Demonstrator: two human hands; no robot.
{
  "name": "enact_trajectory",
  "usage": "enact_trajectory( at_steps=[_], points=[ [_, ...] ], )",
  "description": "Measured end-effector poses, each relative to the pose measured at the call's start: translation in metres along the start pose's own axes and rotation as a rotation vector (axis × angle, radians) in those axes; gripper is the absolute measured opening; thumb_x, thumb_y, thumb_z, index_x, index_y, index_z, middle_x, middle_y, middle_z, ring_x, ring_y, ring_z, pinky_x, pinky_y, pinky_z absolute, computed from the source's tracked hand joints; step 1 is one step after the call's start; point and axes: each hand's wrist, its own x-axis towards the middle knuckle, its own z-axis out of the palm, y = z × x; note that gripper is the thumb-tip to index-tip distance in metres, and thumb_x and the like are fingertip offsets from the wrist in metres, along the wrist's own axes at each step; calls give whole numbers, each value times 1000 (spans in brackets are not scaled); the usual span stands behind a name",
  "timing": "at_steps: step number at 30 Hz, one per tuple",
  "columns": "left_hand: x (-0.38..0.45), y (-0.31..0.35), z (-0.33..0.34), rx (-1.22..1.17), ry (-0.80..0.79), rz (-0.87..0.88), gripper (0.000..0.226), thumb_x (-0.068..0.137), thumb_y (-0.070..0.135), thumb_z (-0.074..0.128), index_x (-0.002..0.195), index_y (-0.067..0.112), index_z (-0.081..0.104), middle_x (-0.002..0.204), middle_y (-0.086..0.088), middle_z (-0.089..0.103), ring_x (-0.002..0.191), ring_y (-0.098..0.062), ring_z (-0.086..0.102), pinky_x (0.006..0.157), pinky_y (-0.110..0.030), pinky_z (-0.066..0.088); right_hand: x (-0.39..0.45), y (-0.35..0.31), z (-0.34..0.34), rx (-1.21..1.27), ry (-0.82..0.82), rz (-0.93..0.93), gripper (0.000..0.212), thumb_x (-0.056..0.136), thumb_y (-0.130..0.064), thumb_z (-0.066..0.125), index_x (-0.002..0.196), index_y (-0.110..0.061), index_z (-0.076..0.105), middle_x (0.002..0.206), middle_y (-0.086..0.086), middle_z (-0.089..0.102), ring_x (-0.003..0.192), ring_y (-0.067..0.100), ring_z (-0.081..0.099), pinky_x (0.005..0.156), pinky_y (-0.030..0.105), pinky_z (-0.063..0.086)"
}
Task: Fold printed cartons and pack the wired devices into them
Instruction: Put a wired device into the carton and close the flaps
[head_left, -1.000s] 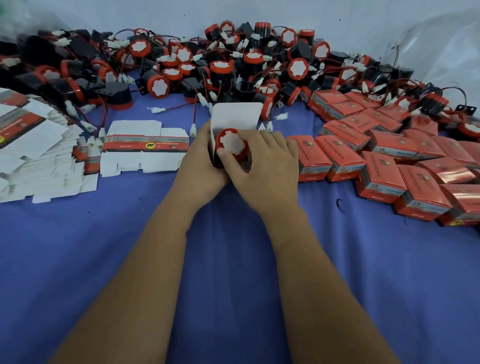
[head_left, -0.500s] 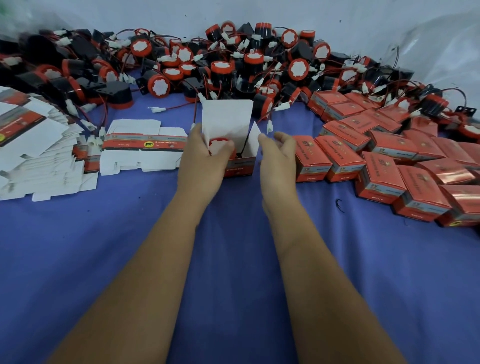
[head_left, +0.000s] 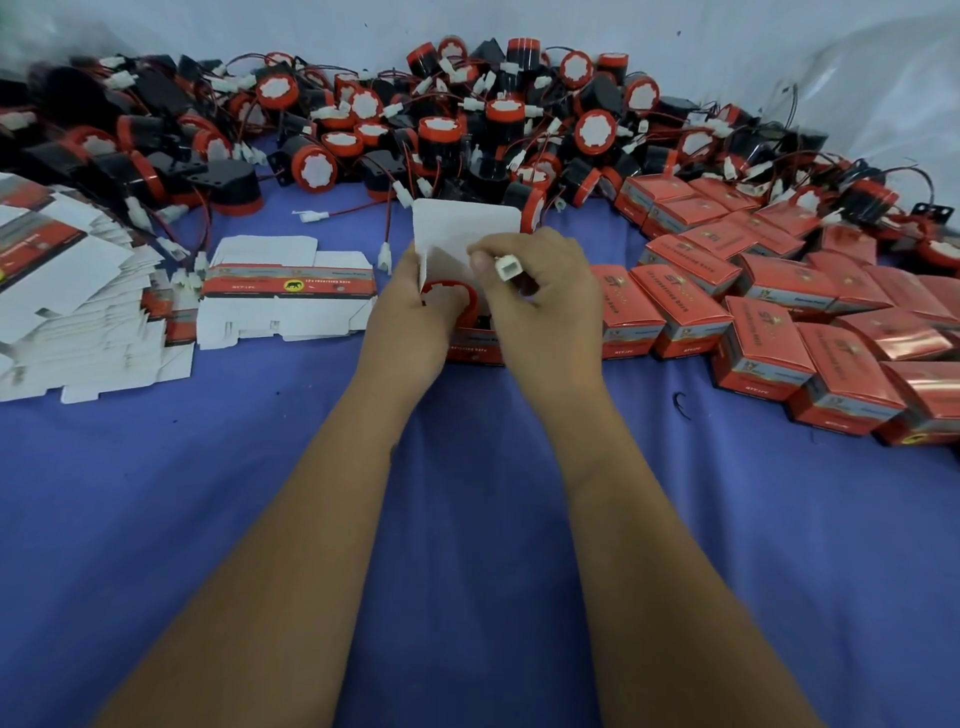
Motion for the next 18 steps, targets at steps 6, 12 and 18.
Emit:
enact_trajectory(
  at_steps=[6, 12, 18],
  points=[
    [-1, 2, 2, 124, 0, 18, 26, 86, 43, 56, 107, 29, 52, 81, 17, 61, 70, 23, 54, 56, -1, 38, -6, -15, -5, 335, -192, 69, 22, 83, -13, 52, 77, -3, 71, 83, 12, 70, 93, 25, 58, 92, 34, 44],
    [0, 4, 1, 138, -44, 35, 49, 91, 29, 62, 136, 15, 51, 106, 10, 64, 87, 9, 61, 64, -9, 43, -3, -14, -6, 473, -233, 242, 25, 94, -15, 60, 83, 2, 75, 85, 13, 73, 96, 26, 66, 86, 36, 54],
    [-4, 4, 1, 117, -57, 73, 38, 94, 20, 58, 132, 21, 56, 97, 17, 65, 77, 20, 57, 61, -2, 41, -1, -14, -1, 343, -176, 197, 20, 86, 1, 62, 82, -12, 77, 74, -11, 71, 80, -1, 67, 74, 20, 55]
  ],
)
